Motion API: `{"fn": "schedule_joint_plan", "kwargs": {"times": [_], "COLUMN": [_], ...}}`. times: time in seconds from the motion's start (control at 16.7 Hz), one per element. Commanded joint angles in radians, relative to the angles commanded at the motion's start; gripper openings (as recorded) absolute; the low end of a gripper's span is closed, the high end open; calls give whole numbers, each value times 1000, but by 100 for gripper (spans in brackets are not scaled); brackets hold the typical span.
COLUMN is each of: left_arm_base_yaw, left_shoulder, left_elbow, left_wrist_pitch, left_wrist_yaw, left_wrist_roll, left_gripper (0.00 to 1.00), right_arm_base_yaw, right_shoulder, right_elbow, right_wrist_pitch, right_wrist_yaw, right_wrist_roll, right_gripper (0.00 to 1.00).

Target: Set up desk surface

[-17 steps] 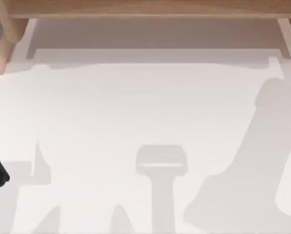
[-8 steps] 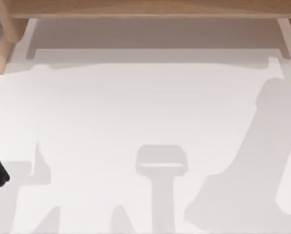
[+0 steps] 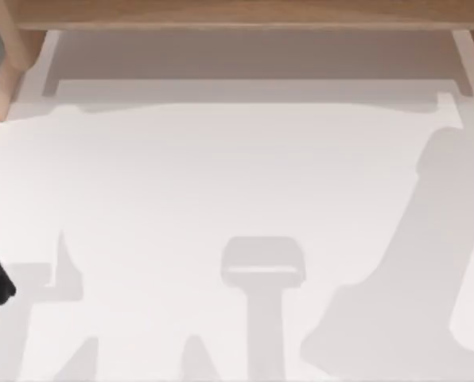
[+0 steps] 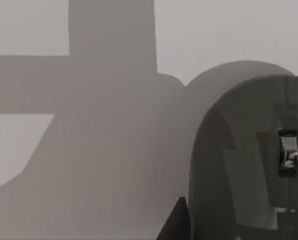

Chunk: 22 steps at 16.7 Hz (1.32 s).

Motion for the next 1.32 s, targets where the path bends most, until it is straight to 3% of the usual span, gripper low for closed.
{"fn": "schedule_joint_plan", "kwargs": {"times": [0.72, 1.32], "left_arm_base_yaw": [0, 0], "left_shoulder": [0, 0], "left_elbow": [0, 0], "left_wrist_pitch": [0, 0], "left_wrist_yaw": [0, 0], "left_wrist_roll": [0, 0], "left_gripper": [100, 100], "right_arm_base_yaw": [1, -89], "right_shoulder": [-26, -424], "right_elbow": [4, -220], "right_wrist_pitch": [-3, 115], "right_wrist_yaw": [-1, 4], "right_wrist_roll": [-10, -161], "right_gripper": [0, 0]}}
